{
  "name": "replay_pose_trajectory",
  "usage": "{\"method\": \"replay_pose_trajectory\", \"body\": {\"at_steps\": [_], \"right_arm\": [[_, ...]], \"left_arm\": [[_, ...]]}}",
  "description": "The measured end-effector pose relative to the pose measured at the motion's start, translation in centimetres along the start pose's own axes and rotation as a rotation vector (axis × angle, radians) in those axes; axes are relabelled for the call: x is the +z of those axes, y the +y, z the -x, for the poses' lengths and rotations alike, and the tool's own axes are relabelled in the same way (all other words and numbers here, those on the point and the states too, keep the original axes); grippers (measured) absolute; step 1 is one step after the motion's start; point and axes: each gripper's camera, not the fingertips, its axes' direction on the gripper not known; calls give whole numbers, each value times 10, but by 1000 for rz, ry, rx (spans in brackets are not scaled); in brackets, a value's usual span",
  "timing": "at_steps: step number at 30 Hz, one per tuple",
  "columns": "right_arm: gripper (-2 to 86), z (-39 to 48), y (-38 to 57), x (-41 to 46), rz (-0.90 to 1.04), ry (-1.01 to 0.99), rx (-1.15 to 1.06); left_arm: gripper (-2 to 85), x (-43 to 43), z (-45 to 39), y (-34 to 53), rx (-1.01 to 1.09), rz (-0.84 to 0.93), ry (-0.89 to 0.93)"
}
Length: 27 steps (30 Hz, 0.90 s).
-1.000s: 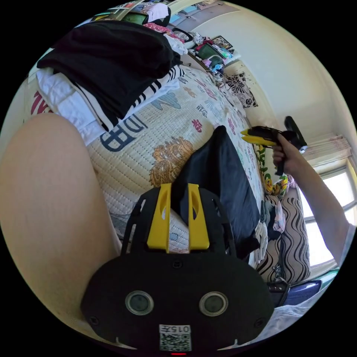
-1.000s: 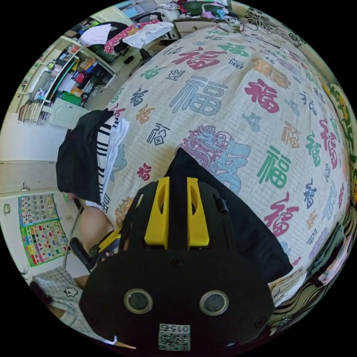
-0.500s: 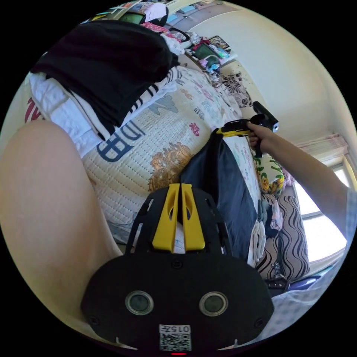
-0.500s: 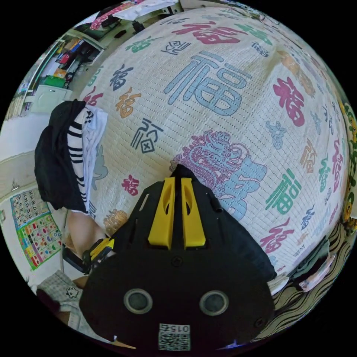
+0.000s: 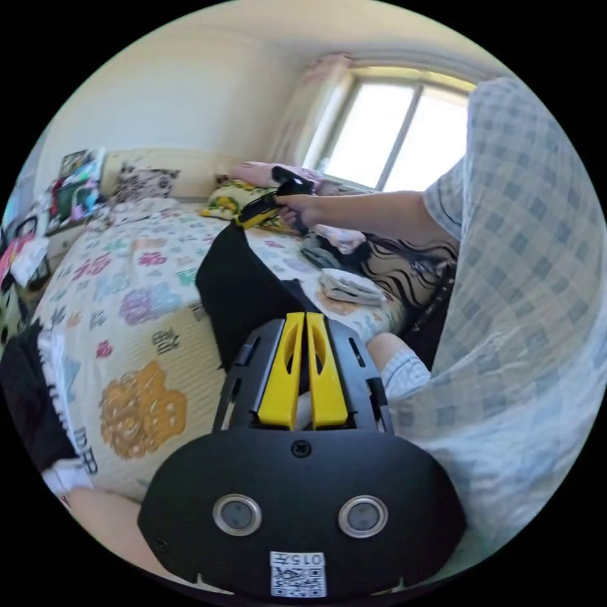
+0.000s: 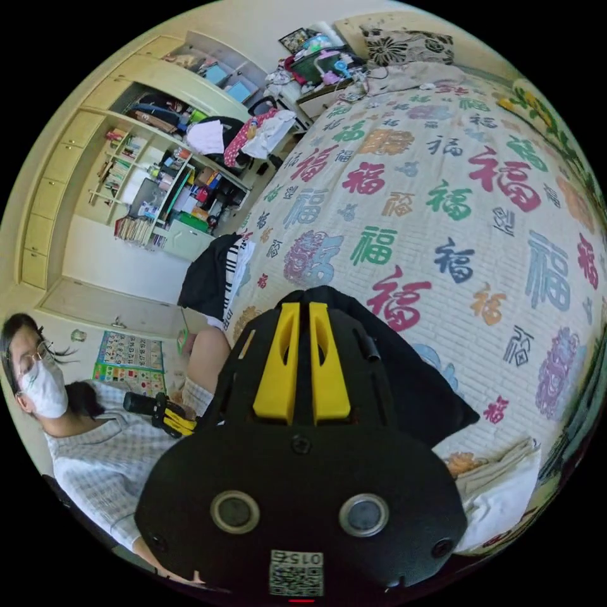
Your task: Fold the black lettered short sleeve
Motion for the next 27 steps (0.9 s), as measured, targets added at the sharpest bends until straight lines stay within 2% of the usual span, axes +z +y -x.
{"method": "replay_pose_trajectory", "body": {"at_steps": [6, 12, 22, 25, 27], "right_arm": [[14, -99, 81, -66, -82, -6, 170], [17, -162, 122, -87, -117, -52, 233], [55, -194, 173, -117, -66, 59, 296], [67, -189, 195, -141, -101, 156, 311], [76, -176, 212, -160, -171, 185, 273]], "left_arm": [[-8, 121, -79, -45, 206, 138, 148], [-8, 236, -133, -74, 306, 296, 167], [-3, 378, -154, -90, 352, 582, 155], [16, 394, -146, -97, 360, 590, 190], [63, 399, -137, -111, 348, 610, 284]]}}
